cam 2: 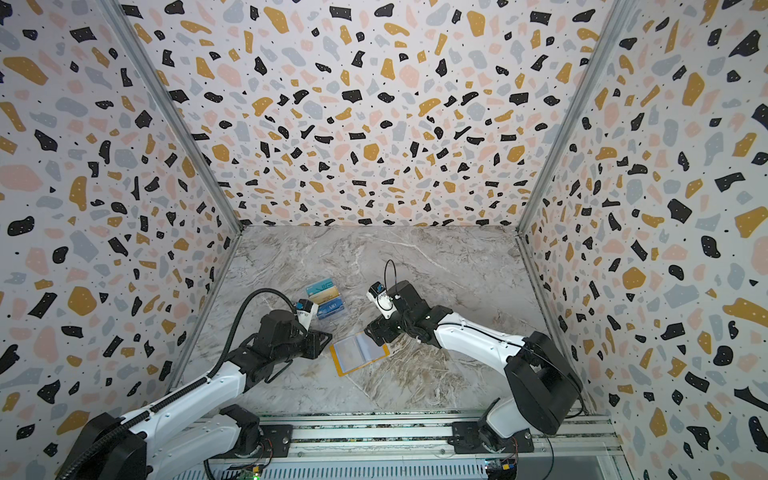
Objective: Take the credit cards out of the card holder
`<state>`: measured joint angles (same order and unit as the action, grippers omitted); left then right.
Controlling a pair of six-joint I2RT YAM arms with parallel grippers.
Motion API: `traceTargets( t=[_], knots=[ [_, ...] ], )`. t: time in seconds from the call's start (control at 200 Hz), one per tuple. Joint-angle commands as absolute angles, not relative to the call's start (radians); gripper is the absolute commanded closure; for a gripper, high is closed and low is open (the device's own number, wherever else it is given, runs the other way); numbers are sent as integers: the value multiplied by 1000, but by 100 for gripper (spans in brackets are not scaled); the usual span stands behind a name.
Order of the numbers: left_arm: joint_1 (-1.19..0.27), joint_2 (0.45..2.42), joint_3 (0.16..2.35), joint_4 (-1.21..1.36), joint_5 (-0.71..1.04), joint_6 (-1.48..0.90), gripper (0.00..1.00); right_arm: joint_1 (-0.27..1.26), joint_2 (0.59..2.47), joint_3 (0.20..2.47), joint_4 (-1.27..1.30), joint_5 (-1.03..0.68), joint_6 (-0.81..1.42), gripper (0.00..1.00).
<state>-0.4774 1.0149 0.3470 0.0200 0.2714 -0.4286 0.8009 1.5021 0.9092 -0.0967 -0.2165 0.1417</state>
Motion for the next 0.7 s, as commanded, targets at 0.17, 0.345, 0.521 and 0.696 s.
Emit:
traceTargets(
  t=[0.17,0.345,0.521,0.696],
  knots=[
    [-500,1035,283,179,293,-497,88,872,1592,976,-89,-162,188,16],
    [-501,1072,270,214,301,-486,95,919,1650,999,-65,-145,214,20],
    [-501,1137,262,244,314,-488,100,966,1704,1026,-67,-109,225,24],
    [-502,1161,256,244,312,-484,100,999,1732,1040,-64,-79,241,24]
  ],
)
